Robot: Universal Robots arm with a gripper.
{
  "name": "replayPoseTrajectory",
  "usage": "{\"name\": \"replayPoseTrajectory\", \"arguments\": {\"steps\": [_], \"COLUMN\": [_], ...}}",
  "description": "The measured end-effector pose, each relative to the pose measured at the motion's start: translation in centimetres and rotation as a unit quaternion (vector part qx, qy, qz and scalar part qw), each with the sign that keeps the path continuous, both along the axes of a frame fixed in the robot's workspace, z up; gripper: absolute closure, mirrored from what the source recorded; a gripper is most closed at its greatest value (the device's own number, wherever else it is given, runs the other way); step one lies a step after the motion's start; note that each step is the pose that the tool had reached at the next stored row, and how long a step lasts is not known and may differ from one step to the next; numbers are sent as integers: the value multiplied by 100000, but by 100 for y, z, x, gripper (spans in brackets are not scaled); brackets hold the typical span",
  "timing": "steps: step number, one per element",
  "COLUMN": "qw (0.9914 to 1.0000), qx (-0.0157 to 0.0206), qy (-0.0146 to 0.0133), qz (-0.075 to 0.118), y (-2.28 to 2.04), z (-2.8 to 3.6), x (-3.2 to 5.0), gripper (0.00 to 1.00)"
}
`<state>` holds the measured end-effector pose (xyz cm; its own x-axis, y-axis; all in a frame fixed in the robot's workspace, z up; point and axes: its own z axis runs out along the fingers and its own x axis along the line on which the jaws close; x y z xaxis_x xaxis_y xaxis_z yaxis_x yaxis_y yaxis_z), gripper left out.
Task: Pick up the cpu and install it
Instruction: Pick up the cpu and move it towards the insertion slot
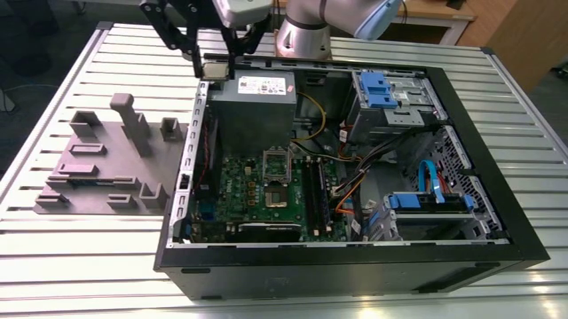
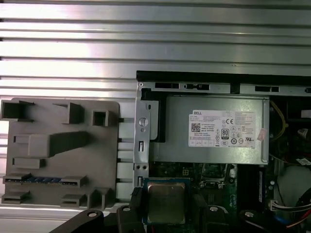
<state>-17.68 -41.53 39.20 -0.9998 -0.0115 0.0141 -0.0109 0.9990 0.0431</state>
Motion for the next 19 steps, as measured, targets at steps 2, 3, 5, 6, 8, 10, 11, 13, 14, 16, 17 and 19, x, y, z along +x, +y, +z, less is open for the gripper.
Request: {"name": "replayPoseTrajectory", "arguments": {"steps": [2, 3, 5, 6, 8, 10, 11, 13, 14, 16, 17, 19], "qw": [100000, 100000, 100000, 100000, 100000, 100000, 100000, 100000, 100000, 100000, 100000, 100000], "qx": [2, -2, -1, 0, 4, 1, 2, 0, -3, -7, -4, 0], "qy": [-1, 2, 2, -2, -2, 0, -2, -2, 2, 5, 2, 1], "qz": [6, 4, 1, 5, 2, 5, 6, -1, 0, 0, 3, 3], "y": [0, 0, 0, 0, 0, 0, 0, 0, 0, 0, -2, -22], "z": [0, 0, 0, 0, -1, -1, -1, -1, 0, 0, -1, -1], "x": [77, 108, 175, 213, 283, 353, 385, 464, 507, 643, 667, 685], "gripper": [53, 53, 53, 53, 53, 53, 53, 53, 53, 53, 53, 53]}}
